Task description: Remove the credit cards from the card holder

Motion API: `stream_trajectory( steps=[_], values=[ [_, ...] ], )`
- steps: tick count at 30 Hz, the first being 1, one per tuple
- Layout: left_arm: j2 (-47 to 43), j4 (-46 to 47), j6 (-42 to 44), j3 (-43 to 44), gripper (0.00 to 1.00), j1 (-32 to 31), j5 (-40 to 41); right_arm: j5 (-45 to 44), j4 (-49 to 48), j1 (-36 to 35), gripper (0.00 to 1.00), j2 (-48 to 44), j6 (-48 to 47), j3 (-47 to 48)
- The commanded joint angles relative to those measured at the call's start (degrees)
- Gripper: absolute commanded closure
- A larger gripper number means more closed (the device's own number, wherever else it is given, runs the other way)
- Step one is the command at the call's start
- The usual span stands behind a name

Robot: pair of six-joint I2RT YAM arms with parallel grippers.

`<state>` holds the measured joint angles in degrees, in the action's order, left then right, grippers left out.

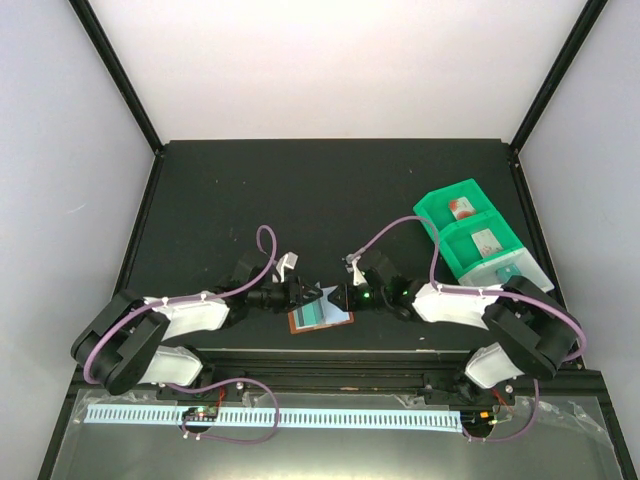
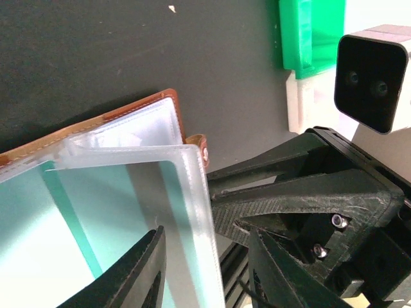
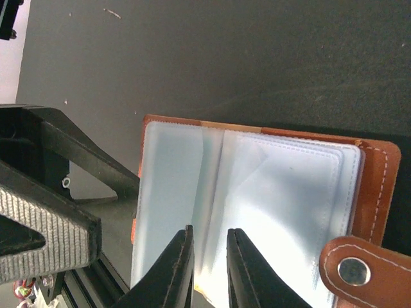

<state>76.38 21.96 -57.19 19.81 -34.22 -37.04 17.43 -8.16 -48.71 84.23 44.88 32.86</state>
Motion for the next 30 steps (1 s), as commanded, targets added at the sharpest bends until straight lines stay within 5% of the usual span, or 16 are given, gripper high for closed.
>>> stream_trajectory(
  steps=[1, 14, 30],
  values=[
    [-0.7, -2.7, 2.2, 2.4, 0.63, -0.3, 1.7, 2.0, -1.7, 0.4, 0.82, 0.1, -0.2, -0.4],
    [-2.6, -9.8, 4.6, 2.6, 0.54, -0.3, 6.6, -11.8, 10.4, 0.3, 0.7, -7.4, -3.4, 1.1],
    [-1.7, -10.3, 4.5, 2.0, 0.56, -0.2, 9.0, -4.7, 10.0, 0.4, 0.64, 3.6, -6.4, 5.9]
  ],
)
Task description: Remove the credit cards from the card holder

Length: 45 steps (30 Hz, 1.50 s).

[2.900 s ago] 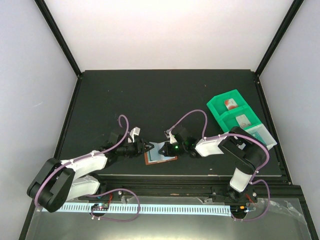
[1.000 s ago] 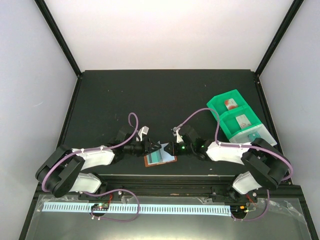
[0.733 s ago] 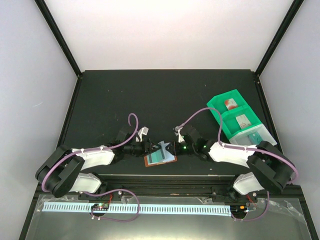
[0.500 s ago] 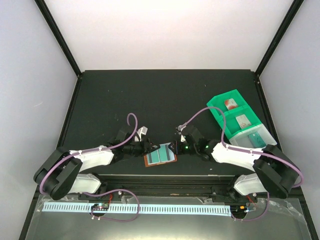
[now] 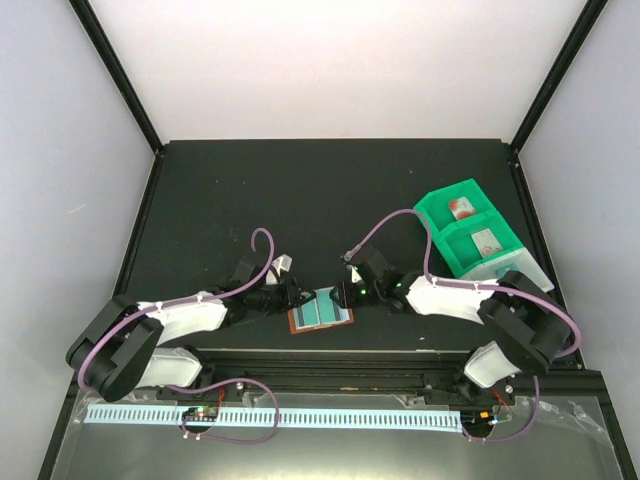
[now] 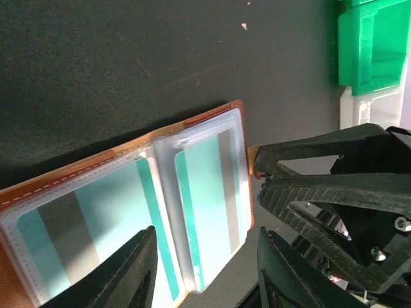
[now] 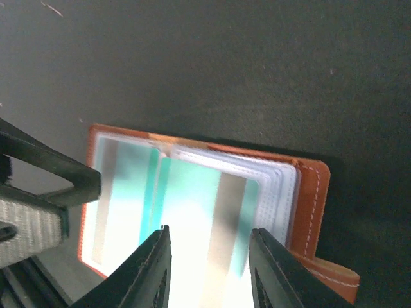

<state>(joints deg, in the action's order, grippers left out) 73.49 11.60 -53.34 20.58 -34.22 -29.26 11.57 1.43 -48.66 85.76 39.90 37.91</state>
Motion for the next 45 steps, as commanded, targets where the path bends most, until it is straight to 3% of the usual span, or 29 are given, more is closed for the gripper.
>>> stream_trajectory(
  steps=[1, 10, 21, 45],
  values=[
    [1.1, 0.0, 0.6, 1.1, 0.56, -0.2, 1.2, 1.8, 0.0, 0.2, 0.64, 2.5, -1.4, 0.6],
    [1.0, -0.1, 0.6, 0.6, 0.56, -0.2, 0.3, -1.5, 3.5, 0.3, 0.64, 4.3, -2.6, -0.8],
    [1.2, -0.4, 0.8, 0.7, 0.61, -0.2, -0.2, 1.4, 1.6, -0.1, 0.66, 1.6, 1.6, -4.0],
    [11.8, 10.3, -1.9, 1.7, 0.69, -3.7, -5.0, -1.0, 2.7, -0.7, 0.82, 2.5, 1.7, -4.6]
  ],
)
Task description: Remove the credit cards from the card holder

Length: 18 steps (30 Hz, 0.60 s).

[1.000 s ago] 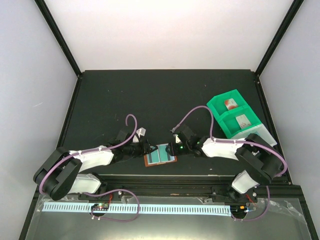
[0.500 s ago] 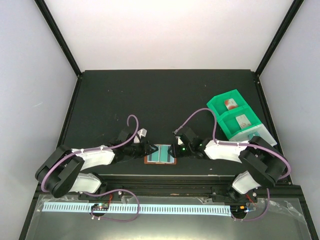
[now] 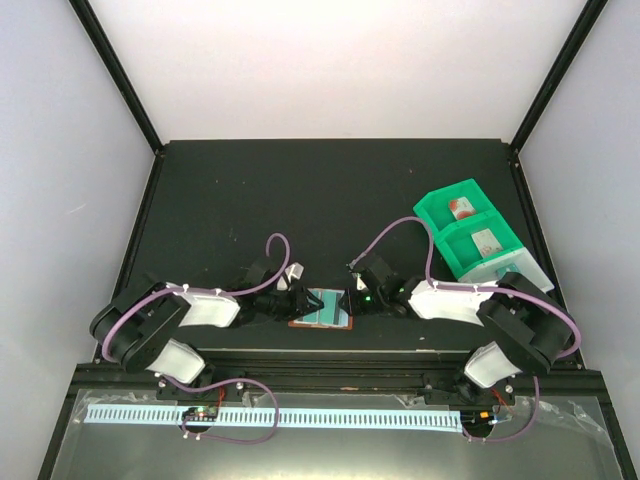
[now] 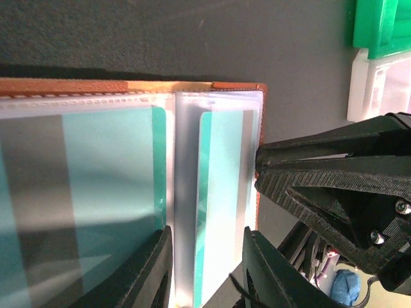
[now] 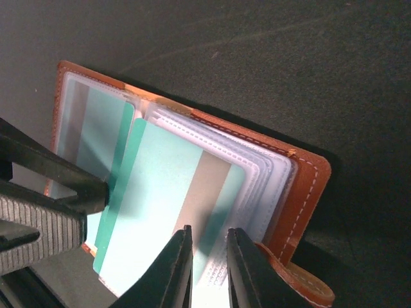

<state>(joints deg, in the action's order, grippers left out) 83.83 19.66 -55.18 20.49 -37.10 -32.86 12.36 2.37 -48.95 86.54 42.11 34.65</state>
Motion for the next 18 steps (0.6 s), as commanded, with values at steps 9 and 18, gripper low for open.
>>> stream_trajectory(
  steps=[9, 18],
  values=[
    [2.1, 2.2, 0.1, 2.6, 0.84, -1.0, -2.4, -2.6, 2.0, -0.4, 0.84, 2.5, -0.8, -0.6],
    [0.6, 3.2, 0.3, 1.3, 0.98, -1.0, -2.8, -5.2, 2.7, -0.4, 0.86, 3.5, -1.5, -0.2]
  ],
)
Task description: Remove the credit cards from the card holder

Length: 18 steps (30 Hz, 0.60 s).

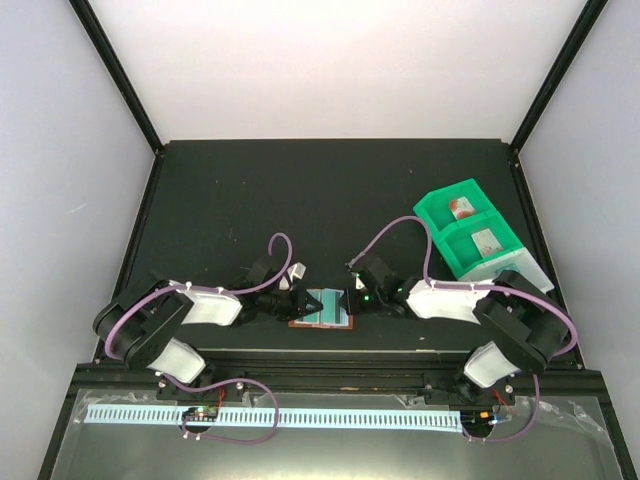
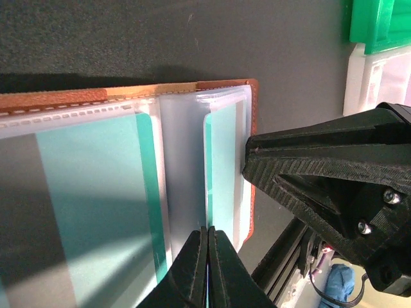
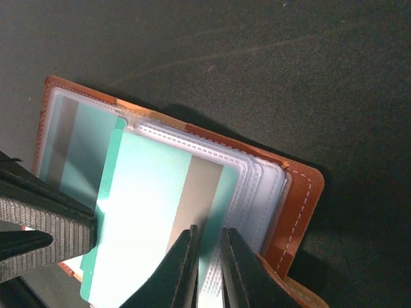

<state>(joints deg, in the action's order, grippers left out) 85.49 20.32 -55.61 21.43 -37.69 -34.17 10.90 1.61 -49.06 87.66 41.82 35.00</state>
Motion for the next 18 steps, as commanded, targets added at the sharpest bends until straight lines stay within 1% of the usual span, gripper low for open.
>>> stream_trajectory(
  steps=[1, 10, 18],
  values=[
    [-1.1, 2.8, 0.7, 0.1, 0.98, -0.4, -1.5, -3.9, 3.6, -0.3, 0.86, 2.6, -1.4, -0.4],
    [-0.6, 3.8, 0.2, -1.7, 0.98, -0.3, -0.3, -7.5, 5.9, -0.1, 0.89, 2.0, -3.2, 0.7],
    [-0.7, 4.2, -0.5, -2.5, 0.98, 0.5, -0.2, -7.8, 6.1, -0.1, 0.9, 2.5, -3.9, 1.5]
  ],
)
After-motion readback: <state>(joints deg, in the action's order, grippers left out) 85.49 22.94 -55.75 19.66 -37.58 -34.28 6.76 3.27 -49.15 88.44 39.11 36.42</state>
